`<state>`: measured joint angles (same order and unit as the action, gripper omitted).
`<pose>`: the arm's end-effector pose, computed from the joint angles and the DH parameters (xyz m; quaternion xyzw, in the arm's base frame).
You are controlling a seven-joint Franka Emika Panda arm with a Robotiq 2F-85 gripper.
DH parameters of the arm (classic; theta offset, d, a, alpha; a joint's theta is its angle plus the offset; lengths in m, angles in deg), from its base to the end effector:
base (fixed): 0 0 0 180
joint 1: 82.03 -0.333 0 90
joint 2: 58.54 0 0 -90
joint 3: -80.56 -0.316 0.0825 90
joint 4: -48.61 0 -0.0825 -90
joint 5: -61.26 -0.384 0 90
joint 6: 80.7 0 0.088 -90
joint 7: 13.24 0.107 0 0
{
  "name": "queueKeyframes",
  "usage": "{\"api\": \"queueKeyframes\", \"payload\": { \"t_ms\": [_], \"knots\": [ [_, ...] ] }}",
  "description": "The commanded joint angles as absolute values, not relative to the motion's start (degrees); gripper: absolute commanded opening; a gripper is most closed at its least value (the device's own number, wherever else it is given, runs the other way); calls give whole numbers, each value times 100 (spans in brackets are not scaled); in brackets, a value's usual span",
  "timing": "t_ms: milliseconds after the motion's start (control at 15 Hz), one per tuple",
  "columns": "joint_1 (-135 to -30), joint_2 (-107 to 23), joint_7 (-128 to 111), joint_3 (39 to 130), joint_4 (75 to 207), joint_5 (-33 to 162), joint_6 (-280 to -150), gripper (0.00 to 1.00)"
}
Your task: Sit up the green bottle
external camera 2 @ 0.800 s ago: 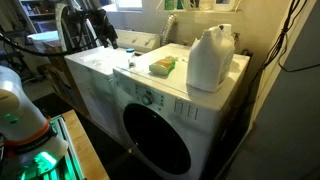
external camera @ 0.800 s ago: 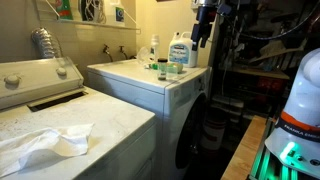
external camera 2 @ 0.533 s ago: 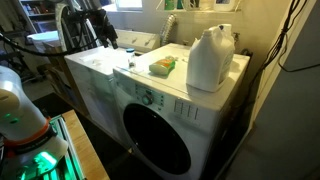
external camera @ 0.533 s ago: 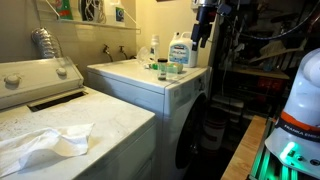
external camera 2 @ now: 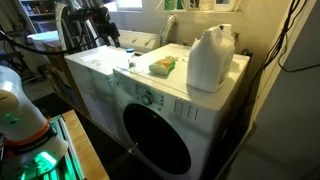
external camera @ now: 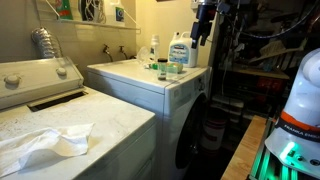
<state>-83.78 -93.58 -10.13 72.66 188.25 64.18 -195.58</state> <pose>0.3793 0.0676 0.5305 0.9926 0.0565 0.0927 0.0544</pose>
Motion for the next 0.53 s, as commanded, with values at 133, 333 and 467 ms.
{"api": "queueKeyframes", "payload": {
  "t_ms": [133,333,467],
  "knots": [
    [-8018,-8524,-1051,7660,17987,6923,-19993,100],
    [-7988,-7883,-1276,7862,17381,6912,-20329,100],
    [-8039,-7459,-1434,7916,16984,6856,-20568,100]
  ]
}}
